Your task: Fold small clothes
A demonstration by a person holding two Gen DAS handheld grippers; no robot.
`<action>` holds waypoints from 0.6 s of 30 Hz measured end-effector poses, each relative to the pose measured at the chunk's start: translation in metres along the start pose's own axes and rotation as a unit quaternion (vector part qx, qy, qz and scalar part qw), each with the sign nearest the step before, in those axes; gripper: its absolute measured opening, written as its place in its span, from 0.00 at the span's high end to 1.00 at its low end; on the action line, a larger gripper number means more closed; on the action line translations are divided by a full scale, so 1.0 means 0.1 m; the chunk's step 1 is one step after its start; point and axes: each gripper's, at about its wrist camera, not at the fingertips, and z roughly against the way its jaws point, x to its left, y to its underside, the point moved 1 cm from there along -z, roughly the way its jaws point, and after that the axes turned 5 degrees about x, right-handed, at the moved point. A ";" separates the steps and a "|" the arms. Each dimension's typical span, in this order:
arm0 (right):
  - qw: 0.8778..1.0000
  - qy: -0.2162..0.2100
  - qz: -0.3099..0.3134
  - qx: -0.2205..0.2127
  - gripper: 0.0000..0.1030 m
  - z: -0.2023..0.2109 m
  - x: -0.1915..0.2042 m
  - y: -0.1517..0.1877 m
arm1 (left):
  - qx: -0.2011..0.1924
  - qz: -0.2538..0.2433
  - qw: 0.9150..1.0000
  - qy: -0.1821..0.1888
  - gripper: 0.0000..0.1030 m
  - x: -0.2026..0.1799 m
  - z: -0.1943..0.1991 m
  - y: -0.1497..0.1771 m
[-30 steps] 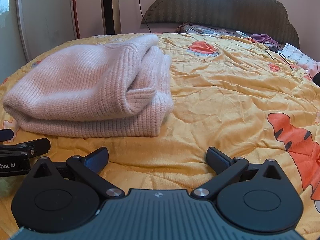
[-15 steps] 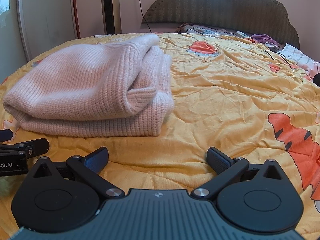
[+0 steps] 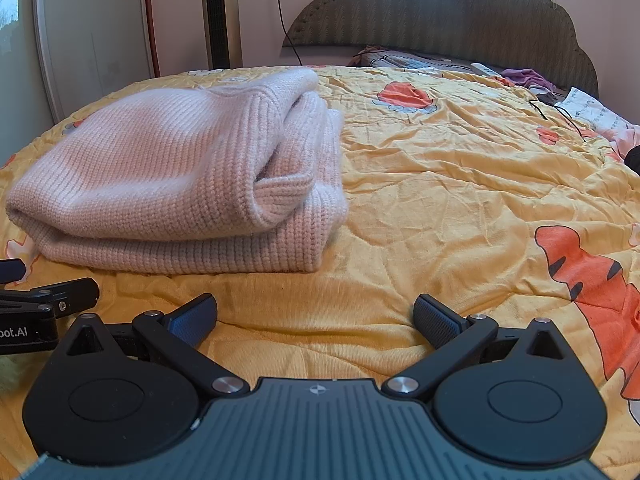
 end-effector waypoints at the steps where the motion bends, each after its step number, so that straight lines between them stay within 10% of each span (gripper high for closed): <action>1: 1.000 0.000 0.000 0.000 0.00 0.00 0.00 0.00 | 0.000 0.000 1.000 -0.001 0.00 0.00 0.00 0.00; 18: 1.000 0.000 0.000 0.000 0.00 0.00 0.00 0.00 | 0.002 -0.003 1.000 -0.007 0.00 -0.03 -0.01 -0.01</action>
